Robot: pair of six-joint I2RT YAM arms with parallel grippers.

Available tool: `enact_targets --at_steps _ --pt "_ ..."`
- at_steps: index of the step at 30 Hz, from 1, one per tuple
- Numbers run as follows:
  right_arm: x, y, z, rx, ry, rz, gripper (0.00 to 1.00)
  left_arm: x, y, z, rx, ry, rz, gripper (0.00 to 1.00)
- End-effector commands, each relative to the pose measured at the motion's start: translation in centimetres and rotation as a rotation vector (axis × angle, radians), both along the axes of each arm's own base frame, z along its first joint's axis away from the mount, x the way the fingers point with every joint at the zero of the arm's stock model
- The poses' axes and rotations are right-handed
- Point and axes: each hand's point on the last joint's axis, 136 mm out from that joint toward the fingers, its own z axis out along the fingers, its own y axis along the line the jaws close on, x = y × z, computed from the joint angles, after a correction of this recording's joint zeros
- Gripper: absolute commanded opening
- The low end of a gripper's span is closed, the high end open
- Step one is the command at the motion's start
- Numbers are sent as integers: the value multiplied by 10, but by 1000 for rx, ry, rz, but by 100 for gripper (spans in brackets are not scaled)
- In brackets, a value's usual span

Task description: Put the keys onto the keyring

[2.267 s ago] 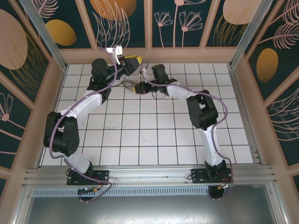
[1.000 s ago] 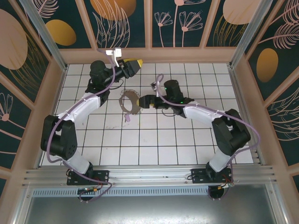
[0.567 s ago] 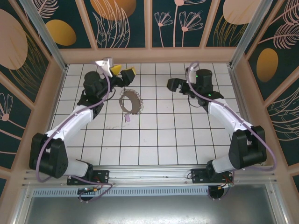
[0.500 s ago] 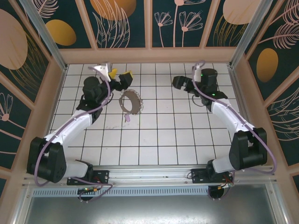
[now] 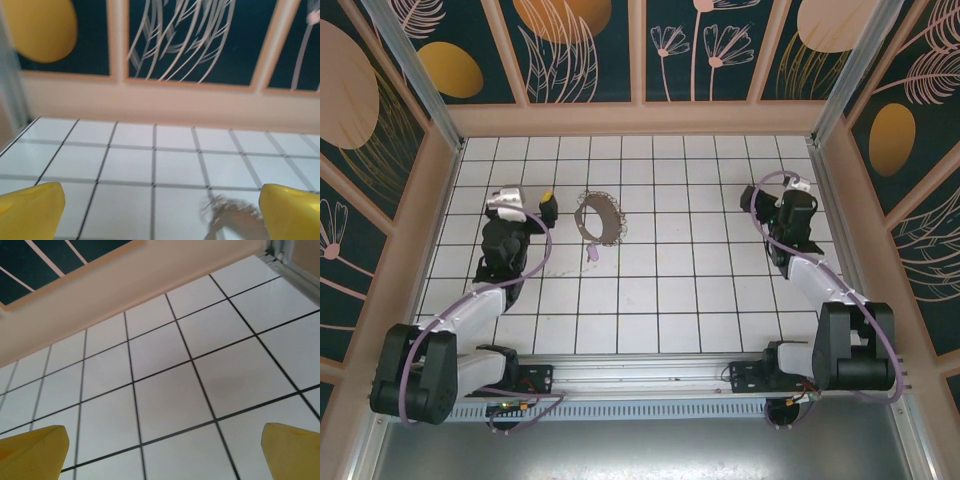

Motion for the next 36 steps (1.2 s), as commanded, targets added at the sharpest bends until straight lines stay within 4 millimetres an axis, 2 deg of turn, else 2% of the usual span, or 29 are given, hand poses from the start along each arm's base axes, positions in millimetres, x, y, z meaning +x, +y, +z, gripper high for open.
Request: enact_targets --at_steps 1,3,7,11,16,18,24,26,28,34,36 --pt "2 -16 16 -103 -112 -50 99 -11 26 -2 24 -68 95 99" --pt "0 -21 9 -108 -114 -61 99 -17 34 -15 34 -56 120 99" --pt "-10 -28 3 -123 -153 -73 99 -24 46 -15 63 -96 149 99" --pt "-14 -33 2 -151 -197 -83 99 -21 55 -39 57 -48 144 99" --pt "-20 -37 -8 -185 -229 -84 99 -6 50 -59 61 -17 108 98" --pt "-23 -36 -15 -191 -229 -72 99 -8 49 -66 65 -18 102 99" --pt "-39 -26 -26 -205 -299 -25 99 0 49 -68 59 3 94 99" --pt "-36 -16 -33 -210 -305 42 99 1 50 -69 60 12 97 99" --pt "-24 5 -45 -241 -268 161 99 3 50 -70 58 19 98 99" --pt "-20 -11 -46 -212 -244 84 99 4 57 -71 45 29 131 99" --pt "-20 -9 -47 -237 -236 63 99 4 57 -72 44 30 132 99"
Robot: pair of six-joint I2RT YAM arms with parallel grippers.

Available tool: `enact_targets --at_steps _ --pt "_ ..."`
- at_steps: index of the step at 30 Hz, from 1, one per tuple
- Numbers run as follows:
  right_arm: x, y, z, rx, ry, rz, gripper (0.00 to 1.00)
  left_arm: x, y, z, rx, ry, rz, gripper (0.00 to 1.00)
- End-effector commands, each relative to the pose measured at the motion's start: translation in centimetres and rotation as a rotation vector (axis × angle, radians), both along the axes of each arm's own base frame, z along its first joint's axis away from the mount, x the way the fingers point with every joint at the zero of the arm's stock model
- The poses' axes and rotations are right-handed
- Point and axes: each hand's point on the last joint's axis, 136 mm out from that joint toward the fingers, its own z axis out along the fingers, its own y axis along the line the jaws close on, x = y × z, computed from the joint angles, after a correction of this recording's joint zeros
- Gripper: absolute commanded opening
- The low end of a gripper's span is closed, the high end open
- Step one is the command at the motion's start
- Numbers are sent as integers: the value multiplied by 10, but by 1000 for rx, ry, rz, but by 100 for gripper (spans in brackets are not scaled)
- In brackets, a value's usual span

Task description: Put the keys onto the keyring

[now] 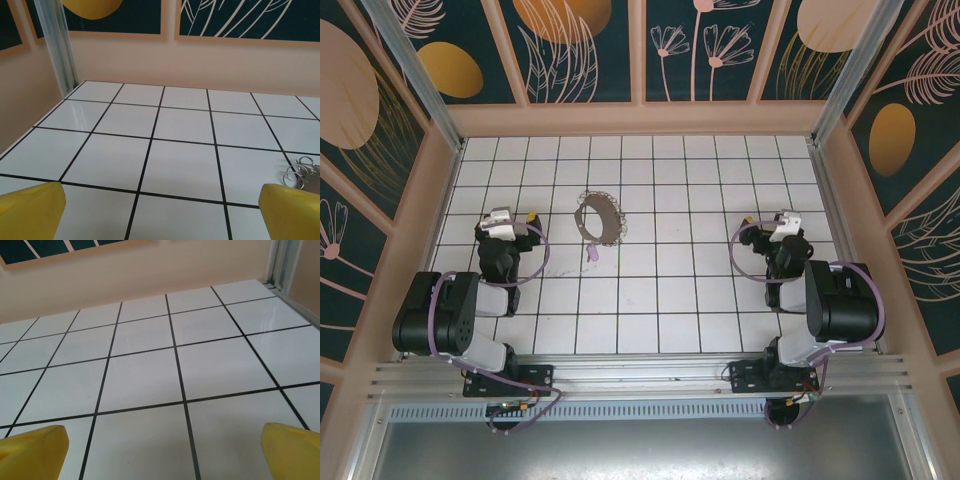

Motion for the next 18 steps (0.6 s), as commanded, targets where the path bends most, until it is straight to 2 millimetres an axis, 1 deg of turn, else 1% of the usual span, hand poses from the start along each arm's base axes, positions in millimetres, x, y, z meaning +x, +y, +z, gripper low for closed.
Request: enact_targets --at_steps 1,18 --pt "5 0 18 -40 -66 -32 99 3 5 5 -8 -18 21 99" --pt "7 1 17 -25 -60 -5 99 2 5 7 -5 -25 21 99"
